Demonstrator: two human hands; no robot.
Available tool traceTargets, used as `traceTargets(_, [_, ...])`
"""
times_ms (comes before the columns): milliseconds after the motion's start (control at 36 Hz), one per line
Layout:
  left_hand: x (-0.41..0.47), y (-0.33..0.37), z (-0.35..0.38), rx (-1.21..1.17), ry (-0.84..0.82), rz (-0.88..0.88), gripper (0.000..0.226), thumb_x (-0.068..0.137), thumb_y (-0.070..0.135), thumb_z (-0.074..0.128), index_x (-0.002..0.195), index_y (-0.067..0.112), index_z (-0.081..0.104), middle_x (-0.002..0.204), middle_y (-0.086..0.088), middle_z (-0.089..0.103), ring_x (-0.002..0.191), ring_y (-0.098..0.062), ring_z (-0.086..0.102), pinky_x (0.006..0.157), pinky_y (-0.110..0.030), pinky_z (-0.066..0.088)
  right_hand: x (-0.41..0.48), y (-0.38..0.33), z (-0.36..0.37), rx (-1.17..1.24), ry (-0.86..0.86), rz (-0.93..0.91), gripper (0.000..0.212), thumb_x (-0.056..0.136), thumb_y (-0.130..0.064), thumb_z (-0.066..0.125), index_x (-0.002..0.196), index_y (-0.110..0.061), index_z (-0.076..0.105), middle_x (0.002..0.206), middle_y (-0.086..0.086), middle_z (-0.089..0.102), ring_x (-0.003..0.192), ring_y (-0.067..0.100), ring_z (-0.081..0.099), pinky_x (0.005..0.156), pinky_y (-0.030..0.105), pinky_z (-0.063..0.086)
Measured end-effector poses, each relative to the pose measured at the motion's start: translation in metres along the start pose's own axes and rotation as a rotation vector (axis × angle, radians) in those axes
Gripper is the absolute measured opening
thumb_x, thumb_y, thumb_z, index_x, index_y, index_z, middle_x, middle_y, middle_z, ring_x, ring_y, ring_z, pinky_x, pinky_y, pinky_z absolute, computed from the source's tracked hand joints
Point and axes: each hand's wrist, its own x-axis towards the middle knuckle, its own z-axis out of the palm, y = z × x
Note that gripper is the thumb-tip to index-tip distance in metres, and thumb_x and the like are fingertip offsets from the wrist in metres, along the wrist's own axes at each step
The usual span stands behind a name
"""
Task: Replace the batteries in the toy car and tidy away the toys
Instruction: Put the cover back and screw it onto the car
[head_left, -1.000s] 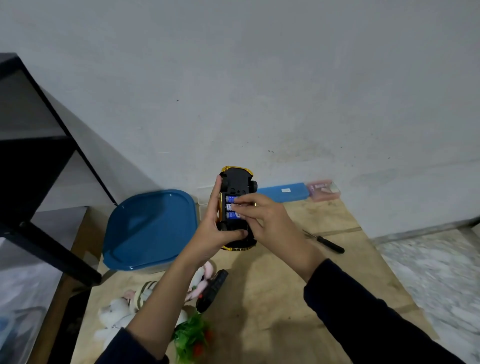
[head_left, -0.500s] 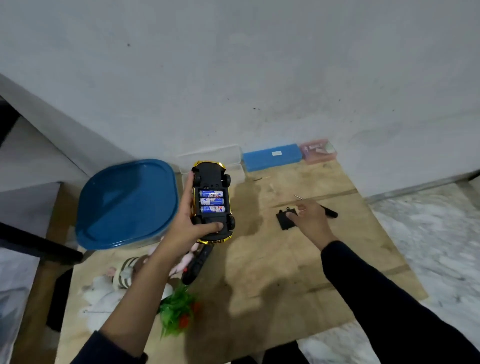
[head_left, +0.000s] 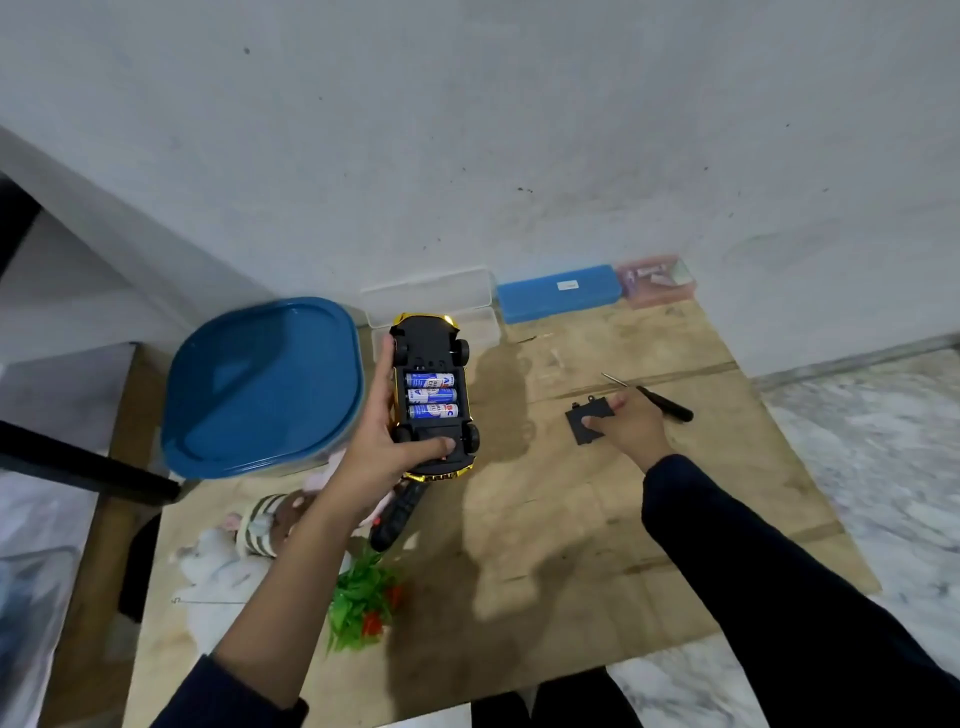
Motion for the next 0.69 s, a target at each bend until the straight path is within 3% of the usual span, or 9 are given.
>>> traceTargets(83, [0.000, 0.000, 0.000, -0.014, 0.001, 0.005, 0.118, 0.062, -0.008, 0.073, 0.144, 0.051, 0.012, 0.142, 0.008, 0.046, 0.115, -0.017, 0.060, 0.088, -0.033, 0.053, 0.005, 0.004, -0.001, 0.070, 0.005, 0.046, 0.020, 0.082, -0.008, 0.067, 0.086, -0.010, 0.048, 0.091, 0.004, 0.051, 0.088, 0.016, 0.047, 0.056, 0.014, 0.032])
traceTargets(167, [0.000, 0.001, 0.002, -0.022, 0.009, 0.013, 0.118, 0.069, -0.020, 0.069, 0.145, 0.050, 0.012, 0.139, 0.010, 0.048, 0.113, -0.016, 0.061, 0.085, -0.030, 0.054, 0.005, 0.008, -0.005, 0.146, -0.034, 0.087, 0.017, 0.083, -0.003, 0.063, 0.080, -0.013, 0.049, 0.092, 0.010, 0.056, 0.088, 0.020, 0.052, 0.074, 0.028, 0.044])
traceTargets(194, [0.000, 0.002, 0.003, -0.029, 0.014, 0.015, 0.117, 0.070, -0.022, 0.066, 0.145, 0.050, 0.012, 0.137, 0.011, 0.049, 0.112, -0.016, 0.062, 0.085, -0.031, 0.054, 0.005, 0.007, -0.006, 0.199, -0.052, 0.096, 0.016, 0.084, -0.001, 0.062, 0.084, -0.013, 0.052, 0.096, 0.013, 0.058, 0.089, 0.022, 0.054, 0.073, 0.030, 0.047])
traceTargets(278, [-0.001, 0.006, 0.005, -0.053, 0.031, 0.025, 0.116, 0.070, -0.022, 0.066, 0.147, 0.047, 0.012, 0.136, 0.011, 0.051, 0.110, -0.017, 0.063, 0.086, -0.033, 0.055, -0.005, -0.011, -0.015, 0.381, -0.085, 0.087, 0.017, 0.087, 0.004, 0.058, 0.095, -0.010, 0.052, 0.098, 0.012, 0.054, 0.085, 0.019, 0.056, 0.058, 0.020, 0.049])
traceTargets(389, [-0.002, 0.018, 0.009, -0.091, 0.044, 0.068, 0.114, 0.070, -0.024, 0.065, 0.148, 0.041, 0.013, 0.136, 0.004, 0.050, 0.108, -0.014, 0.063, 0.082, -0.026, 0.055, -0.027, -0.054, -0.033, 0.493, -0.156, -0.063, 0.024, 0.087, 0.008, 0.056, 0.104, -0.005, 0.046, 0.103, 0.014, 0.051, 0.096, 0.026, 0.054, 0.062, 0.021, 0.052])
traceTargets(444, [-0.002, 0.026, 0.012, -0.116, 0.035, 0.093, 0.113, 0.070, -0.025, 0.063, 0.148, 0.039, 0.013, 0.136, 0.005, 0.050, 0.107, -0.013, 0.063, 0.080, -0.024, 0.054, -0.041, -0.077, -0.043, 0.491, -0.207, -0.160, 0.023, 0.086, 0.009, 0.056, 0.101, -0.005, 0.045, 0.100, 0.014, 0.051, 0.092, 0.025, 0.056, 0.062, 0.020, 0.054])
traceTargets(556, [-0.003, 0.041, 0.015, -0.147, -0.002, 0.142, 0.114, 0.064, -0.014, 0.070, 0.146, 0.043, 0.015, 0.133, 0.010, 0.053, 0.110, -0.017, 0.063, 0.082, -0.029, 0.055, -0.078, -0.124, -0.060, 0.509, -0.319, -0.335, 0.021, 0.087, 0.006, 0.057, 0.091, -0.014, 0.049, 0.094, 0.005, 0.054, 0.086, 0.017, 0.058, 0.078, 0.028, 0.053])
traceTargets(694, [-0.004, 0.056, 0.017, -0.157, -0.029, 0.188, 0.113, 0.064, -0.011, 0.070, 0.146, 0.044, 0.016, 0.129, 0.017, 0.056, 0.110, -0.018, 0.062, 0.086, -0.033, 0.054, -0.117, -0.165, -0.063, 0.481, -0.381, -0.518, 0.026, 0.086, 0.006, 0.058, 0.096, -0.017, 0.051, 0.087, 0.005, 0.058, 0.078, 0.017, 0.062, 0.072, 0.025, 0.057])
